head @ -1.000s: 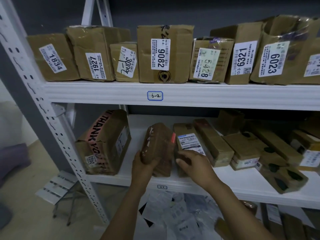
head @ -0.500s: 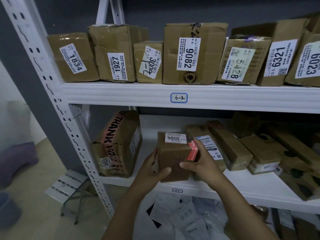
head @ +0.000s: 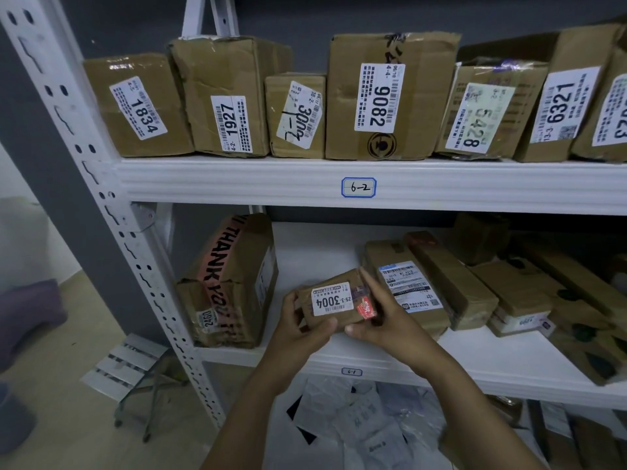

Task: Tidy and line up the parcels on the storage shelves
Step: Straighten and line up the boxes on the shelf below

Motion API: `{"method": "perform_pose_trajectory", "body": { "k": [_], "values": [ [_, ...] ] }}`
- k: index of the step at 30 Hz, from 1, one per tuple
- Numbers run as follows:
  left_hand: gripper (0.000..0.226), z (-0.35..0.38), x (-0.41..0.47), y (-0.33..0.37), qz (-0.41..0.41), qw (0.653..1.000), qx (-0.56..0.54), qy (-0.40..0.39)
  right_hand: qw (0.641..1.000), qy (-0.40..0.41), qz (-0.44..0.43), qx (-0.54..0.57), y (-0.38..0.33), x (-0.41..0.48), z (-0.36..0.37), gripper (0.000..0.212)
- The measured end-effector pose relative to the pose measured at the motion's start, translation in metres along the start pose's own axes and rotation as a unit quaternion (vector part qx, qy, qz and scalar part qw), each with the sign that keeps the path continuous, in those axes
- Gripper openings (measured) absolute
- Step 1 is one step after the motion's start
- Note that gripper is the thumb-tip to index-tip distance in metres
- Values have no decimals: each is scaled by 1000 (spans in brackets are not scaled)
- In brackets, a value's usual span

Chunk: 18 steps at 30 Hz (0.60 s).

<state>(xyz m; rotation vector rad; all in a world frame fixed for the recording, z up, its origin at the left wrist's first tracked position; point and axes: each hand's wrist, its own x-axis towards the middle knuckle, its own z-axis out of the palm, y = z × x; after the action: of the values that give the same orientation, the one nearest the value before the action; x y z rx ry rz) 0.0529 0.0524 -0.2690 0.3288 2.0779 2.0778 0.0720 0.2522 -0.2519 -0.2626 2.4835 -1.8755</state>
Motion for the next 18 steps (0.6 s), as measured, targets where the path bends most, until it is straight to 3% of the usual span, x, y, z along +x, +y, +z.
{"method": "perform_pose_trajectory", "body": {
  "k": [10,13,18],
  "values": [
    [63,-9,5,-43,-27,991,110,68,988,-4,5,-155,7,27,23,95],
    [44,-14,12,-51,-17,985,157,73,978,-11,-15,-207,11,37,25,86],
    [49,-17,19,-52,3,986,165,39,975,8,-9,-223,21,40,29,72]
  ]
}}
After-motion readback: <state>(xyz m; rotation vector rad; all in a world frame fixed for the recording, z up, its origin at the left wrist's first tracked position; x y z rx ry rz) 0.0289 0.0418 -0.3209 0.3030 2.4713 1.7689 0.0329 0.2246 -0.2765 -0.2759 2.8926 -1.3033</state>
